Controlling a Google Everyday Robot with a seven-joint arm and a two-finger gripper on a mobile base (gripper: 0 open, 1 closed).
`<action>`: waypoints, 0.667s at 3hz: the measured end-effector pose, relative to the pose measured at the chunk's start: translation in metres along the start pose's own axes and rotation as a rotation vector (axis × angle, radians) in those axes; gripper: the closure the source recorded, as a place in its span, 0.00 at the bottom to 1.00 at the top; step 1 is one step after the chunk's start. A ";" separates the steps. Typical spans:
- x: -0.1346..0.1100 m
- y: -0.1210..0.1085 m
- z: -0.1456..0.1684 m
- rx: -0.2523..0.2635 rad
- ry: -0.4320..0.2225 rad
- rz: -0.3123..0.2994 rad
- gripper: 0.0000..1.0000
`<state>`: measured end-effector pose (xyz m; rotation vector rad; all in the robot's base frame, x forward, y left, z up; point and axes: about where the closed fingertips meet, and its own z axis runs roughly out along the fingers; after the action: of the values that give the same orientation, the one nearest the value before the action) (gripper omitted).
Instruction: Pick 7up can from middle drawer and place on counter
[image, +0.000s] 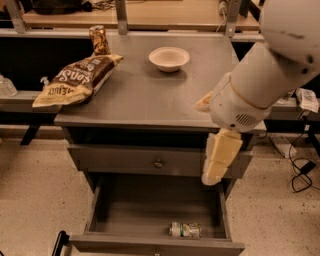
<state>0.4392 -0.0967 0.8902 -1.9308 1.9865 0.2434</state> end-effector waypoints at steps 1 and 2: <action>-0.041 0.030 0.116 -0.108 -0.120 -0.057 0.00; -0.058 0.038 0.179 -0.102 -0.152 -0.080 0.00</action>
Offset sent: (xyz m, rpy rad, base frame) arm -0.0043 0.1669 -0.2072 0.1883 0.0185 0.1389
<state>0.4256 0.0247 0.7423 -1.9853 1.8281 0.4646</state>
